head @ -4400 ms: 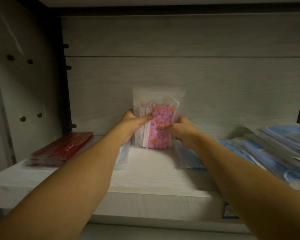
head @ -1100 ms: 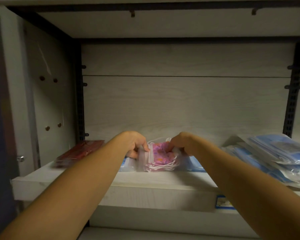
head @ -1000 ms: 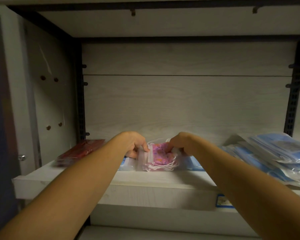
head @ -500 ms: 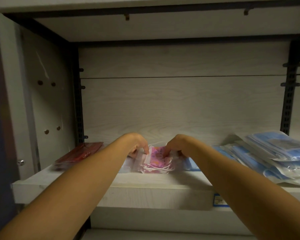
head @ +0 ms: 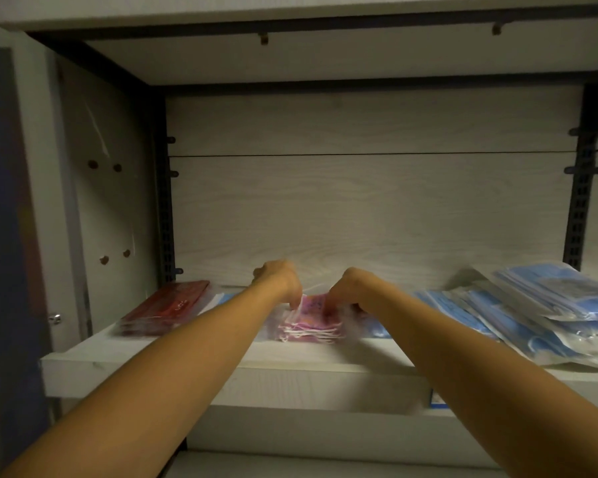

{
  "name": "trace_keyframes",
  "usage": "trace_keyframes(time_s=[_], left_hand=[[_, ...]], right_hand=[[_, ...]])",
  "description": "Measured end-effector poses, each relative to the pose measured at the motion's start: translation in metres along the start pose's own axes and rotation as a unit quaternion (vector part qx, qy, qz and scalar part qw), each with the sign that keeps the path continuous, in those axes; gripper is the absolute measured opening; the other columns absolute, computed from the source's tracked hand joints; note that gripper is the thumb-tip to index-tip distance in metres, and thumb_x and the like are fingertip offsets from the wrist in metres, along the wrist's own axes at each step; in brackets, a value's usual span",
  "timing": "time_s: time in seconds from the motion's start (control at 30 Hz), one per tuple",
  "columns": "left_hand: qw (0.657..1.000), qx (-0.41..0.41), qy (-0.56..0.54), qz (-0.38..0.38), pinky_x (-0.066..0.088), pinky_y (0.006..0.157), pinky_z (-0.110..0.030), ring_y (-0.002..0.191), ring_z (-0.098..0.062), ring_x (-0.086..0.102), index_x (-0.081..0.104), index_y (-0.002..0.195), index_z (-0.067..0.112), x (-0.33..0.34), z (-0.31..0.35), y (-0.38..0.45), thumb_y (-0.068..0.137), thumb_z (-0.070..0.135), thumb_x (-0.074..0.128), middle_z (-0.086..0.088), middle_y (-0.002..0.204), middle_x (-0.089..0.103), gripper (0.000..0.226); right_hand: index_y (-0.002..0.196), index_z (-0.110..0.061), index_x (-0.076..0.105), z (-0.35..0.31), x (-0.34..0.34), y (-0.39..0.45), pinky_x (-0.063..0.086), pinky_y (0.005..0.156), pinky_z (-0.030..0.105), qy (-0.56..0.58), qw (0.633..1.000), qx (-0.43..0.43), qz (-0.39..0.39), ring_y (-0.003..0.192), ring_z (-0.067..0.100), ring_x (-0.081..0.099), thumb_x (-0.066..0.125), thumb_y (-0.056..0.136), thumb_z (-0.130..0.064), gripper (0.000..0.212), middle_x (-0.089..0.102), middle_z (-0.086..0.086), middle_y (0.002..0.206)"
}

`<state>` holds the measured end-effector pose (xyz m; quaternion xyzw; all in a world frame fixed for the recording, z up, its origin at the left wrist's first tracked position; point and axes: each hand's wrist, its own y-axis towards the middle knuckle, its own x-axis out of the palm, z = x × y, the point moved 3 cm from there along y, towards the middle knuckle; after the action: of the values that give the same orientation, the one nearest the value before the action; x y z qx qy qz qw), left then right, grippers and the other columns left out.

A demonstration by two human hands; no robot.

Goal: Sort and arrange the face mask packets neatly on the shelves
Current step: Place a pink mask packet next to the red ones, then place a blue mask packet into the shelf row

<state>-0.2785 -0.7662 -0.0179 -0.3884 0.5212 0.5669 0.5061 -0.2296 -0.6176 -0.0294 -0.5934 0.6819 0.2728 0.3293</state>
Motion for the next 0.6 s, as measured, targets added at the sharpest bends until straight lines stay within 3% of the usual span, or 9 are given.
trace_keyframes(time_s=[0.13, 0.23, 0.43, 0.6], left_hand=[[0.997, 0.066, -0.031, -0.006, 0.057, 0.092, -0.039, 0.108, -0.029, 0.065, 0.073, 0.108, 0.015, 0.003, -0.003, 0.001, 0.071, 0.023, 0.088, -0.008, 0.115, 0.069, 0.041], [0.991, 0.114, -0.065, -0.014, 0.059, 0.09, -0.039, 0.101, -0.027, 0.068, 0.076, 0.102, 0.012, 0.0, -0.004, -0.003, 0.082, 0.009, 0.071, -0.009, 0.11, 0.072, 0.021], [0.979, 0.183, -0.083, 0.023, 0.057, 0.092, -0.038, 0.103, -0.026, 0.068, 0.077, 0.099, 0.015, -0.014, -0.006, -0.001, 0.084, 0.006, 0.059, -0.008, 0.108, 0.074, 0.024], [0.972, 0.211, -0.095, 0.032, 0.057, 0.086, -0.035, 0.1, -0.026, 0.069, 0.078, 0.099, 0.01, -0.023, 0.006, -0.003, 0.086, 0.008, 0.057, -0.009, 0.103, 0.075, 0.024]], right_hand=[[0.089, -0.015, 0.059, -0.013, -0.009, -0.015, 0.054, 0.089, 0.029, -0.203, 0.977, 0.001, 0.069, 0.104, 0.022, 0.067, 0.072, 0.087, -0.037, 0.026, 0.067, 0.006, 0.103], [0.091, -0.015, 0.055, -0.011, -0.01, -0.009, 0.052, 0.076, 0.029, -0.199, 0.977, -0.001, 0.074, 0.091, 0.022, 0.06, 0.072, 0.085, -0.039, 0.03, 0.056, 0.002, 0.082], [0.069, -0.008, 0.051, -0.005, -0.043, -0.012, 0.051, 0.063, 0.032, -0.183, 0.972, -0.034, 0.144, 0.068, 0.024, 0.056, 0.062, 0.088, -0.021, 0.025, 0.053, 0.007, 0.07], [0.079, -0.006, 0.05, 0.014, -0.075, -0.016, 0.043, 0.065, 0.031, -0.269, 0.947, -0.018, 0.174, 0.077, 0.033, 0.054, 0.057, 0.087, -0.021, 0.019, 0.056, 0.014, 0.088]])
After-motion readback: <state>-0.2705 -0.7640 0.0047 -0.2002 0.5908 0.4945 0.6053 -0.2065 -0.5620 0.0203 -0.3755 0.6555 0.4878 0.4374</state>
